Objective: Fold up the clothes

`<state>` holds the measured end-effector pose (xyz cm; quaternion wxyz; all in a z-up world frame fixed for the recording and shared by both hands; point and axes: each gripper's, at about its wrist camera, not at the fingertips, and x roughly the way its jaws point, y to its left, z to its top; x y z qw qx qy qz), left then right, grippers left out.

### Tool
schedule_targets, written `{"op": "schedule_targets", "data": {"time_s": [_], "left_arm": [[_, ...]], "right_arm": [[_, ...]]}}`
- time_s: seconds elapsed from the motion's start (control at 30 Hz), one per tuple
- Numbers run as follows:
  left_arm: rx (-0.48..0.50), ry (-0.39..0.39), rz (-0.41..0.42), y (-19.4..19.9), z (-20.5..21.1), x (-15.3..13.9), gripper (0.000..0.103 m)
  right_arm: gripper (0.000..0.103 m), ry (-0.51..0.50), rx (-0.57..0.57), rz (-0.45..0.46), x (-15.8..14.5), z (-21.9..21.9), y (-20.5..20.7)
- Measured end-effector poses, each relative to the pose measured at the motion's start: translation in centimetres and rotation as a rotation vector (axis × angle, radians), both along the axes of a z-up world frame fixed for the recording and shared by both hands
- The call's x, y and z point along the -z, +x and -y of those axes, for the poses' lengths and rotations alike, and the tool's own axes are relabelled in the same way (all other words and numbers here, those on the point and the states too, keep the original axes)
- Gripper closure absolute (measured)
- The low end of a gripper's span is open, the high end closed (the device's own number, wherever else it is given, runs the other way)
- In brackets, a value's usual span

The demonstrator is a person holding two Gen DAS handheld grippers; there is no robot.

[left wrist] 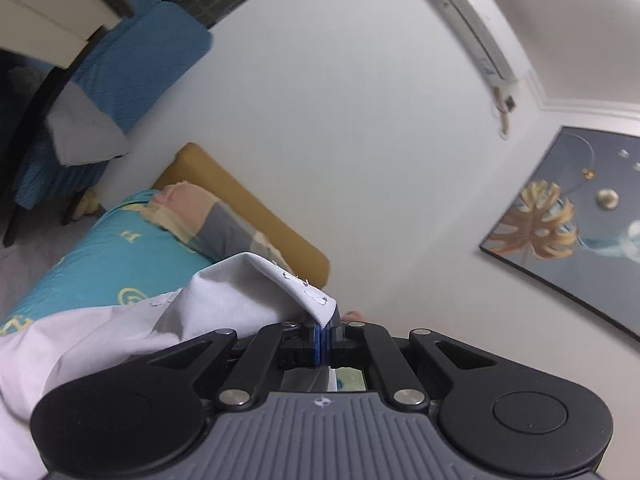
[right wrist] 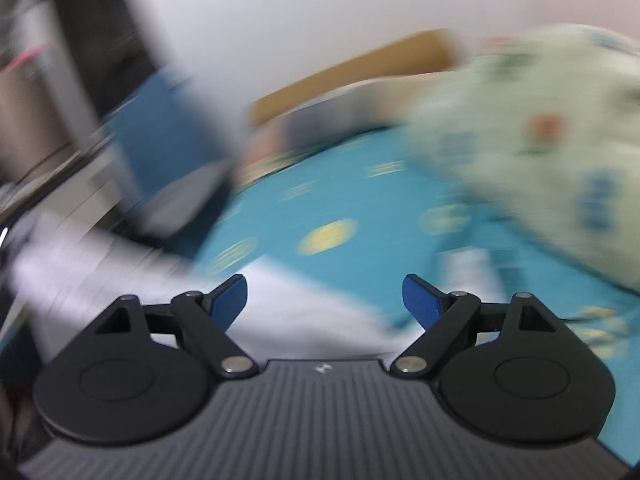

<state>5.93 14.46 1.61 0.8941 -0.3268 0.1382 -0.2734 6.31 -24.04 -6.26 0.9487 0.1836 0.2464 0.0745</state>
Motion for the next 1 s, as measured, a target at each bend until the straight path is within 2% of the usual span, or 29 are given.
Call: {"op": "schedule_targets", "data": {"time_s": [0.03, 0.07, 0.13, 0.2, 0.27, 0.37, 0.4, 0.5, 0.57, 0.6, 0.67, 0.8, 0.87, 1.0], "left_arm": [[0.015, 0.025, 0.001, -0.2, 0.1, -0.2, 0.100], [0.025, 0.044, -0.013, -0.5, 0.4, -0.1, 0.100], [0.062, 0.061, -0.079, -1.4, 0.8, 0.6, 0.100], [0.108, 0.128, -0.179, -2.5, 1.8, 1.7, 0.100], [0.133, 0.219, -0.301, -3.4, 3.0, 3.5, 0.100], [0.163, 0.374, -0.498, -4.3, 5.1, 6.7, 0.100], [0.162, 0.395, -0.537, -4.5, 5.2, 7.2, 0.100], [0.127, 0.356, -0.566, -4.2, 4.1, 6.7, 0.099], [0.103, 0.329, -0.584, -4.0, 3.3, 6.4, 0.088], [0.091, 0.316, -0.594, -3.9, 3.0, 6.2, 0.081], [0.067, 0.290, -0.612, -3.7, 2.2, 5.9, 0.057], [-0.043, 0.213, -0.633, -3.2, -0.4, 4.6, 0.044], [-0.100, 0.208, -0.629, -2.5, -1.3, 3.9, 0.030], [-0.164, 0.223, -0.667, -0.3, -2.5, 4.4, 0.026]], "right_arm": [[0.017, -0.020, -0.061, 0.024, 0.0, -1.5, 0.3], [0.017, -0.046, -0.076, 0.065, -0.2, -2.5, 0.2], [0.017, -0.074, -0.044, 0.132, -0.9, -3.2, 0.2], [0.017, -0.044, 0.002, 0.154, -1.2, -2.8, 0.6], [0.017, 0.007, 0.024, 0.117, -0.9, -1.9, 1.4], [0.017, 0.007, -0.030, -0.032, 1.3, -2.6, 3.1], [0.017, -0.010, -0.055, -0.092, 2.3, -3.2, 3.6], [0.017, -0.156, -0.121, -0.291, 5.9, -6.0, 5.2], [0.018, -0.247, -0.143, -0.334, 7.7, -7.4, 5.4], [0.018, -0.279, -0.153, -0.333, 8.1, -7.8, 5.2], [0.018, -0.289, -0.146, -0.326, 7.7, -7.8, 5.0], [0.017, -0.226, -0.084, -0.271, 5.6, -6.4, 3.7], [0.017, -0.190, -0.060, -0.219, 3.9, -5.6, 2.6], [0.017, -0.077, -0.111, -0.115, 0.9, -5.9, 0.6]]}}
